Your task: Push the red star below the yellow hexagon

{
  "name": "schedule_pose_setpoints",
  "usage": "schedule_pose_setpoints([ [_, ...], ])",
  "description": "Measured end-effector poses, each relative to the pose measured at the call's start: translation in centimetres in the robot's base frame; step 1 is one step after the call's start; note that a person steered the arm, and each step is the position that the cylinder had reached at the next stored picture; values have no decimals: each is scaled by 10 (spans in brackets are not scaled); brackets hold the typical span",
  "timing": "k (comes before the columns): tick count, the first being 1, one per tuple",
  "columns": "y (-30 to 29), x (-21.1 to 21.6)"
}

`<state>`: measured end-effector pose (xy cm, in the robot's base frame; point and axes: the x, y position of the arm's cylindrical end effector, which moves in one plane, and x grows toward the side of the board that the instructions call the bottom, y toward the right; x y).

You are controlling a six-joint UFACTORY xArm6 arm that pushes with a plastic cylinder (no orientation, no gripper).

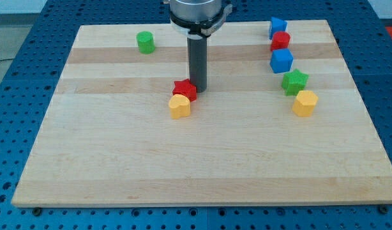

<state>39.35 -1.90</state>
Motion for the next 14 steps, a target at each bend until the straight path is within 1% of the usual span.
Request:
schedule_pose_setpoints([
  [2, -42, -45],
  [3, -56, -43],
  [5, -65, 10],
  [6, -9, 18],
  [7, -2, 13],
  [8, 31, 26],
  [9, 55, 59],
  [10, 61, 62],
  [11, 14, 59],
  [12, 23, 81],
  [13, 49, 100],
  [14, 63, 97],
])
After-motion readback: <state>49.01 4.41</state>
